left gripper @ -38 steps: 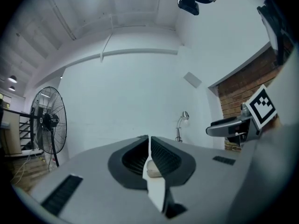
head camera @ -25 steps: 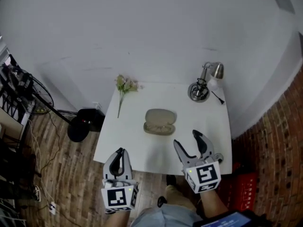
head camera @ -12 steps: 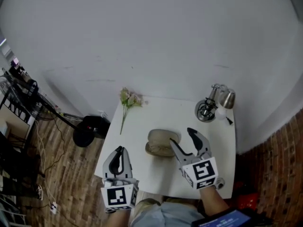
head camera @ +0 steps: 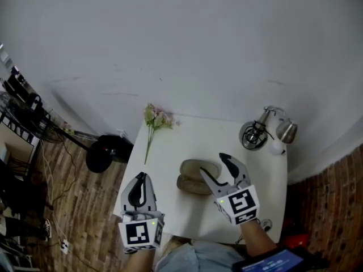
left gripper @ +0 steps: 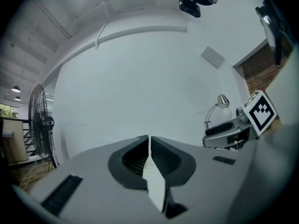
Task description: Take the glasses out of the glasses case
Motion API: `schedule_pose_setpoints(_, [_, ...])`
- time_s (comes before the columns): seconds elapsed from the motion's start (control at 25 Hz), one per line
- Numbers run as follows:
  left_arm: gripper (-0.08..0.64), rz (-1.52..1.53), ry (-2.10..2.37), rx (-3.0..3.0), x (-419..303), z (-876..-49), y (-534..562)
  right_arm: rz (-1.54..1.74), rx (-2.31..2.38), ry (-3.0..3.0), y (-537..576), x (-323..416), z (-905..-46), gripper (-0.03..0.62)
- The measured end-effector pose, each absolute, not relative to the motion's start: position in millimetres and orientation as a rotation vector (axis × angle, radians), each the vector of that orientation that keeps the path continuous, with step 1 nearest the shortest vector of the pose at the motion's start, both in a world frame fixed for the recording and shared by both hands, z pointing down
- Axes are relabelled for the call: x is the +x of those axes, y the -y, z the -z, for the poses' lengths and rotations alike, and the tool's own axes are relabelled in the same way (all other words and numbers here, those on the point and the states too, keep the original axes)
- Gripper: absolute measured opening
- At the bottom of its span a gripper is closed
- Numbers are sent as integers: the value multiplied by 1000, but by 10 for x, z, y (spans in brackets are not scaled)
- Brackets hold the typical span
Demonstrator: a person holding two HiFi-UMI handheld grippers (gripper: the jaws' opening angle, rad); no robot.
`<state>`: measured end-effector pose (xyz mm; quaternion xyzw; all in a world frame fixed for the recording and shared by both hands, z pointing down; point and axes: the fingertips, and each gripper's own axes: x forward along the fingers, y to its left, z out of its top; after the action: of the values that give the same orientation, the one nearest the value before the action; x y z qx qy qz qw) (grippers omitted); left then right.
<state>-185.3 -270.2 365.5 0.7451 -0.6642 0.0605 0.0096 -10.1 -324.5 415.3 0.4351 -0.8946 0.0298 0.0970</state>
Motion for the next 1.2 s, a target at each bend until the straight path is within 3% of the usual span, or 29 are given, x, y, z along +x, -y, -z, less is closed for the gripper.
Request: schedule_pose_setpoints(1.2, [18, -314, 1995, 2221, -2421, -4432, 3017, -428, 814, 2314, 2895, -344, -6248, 188])
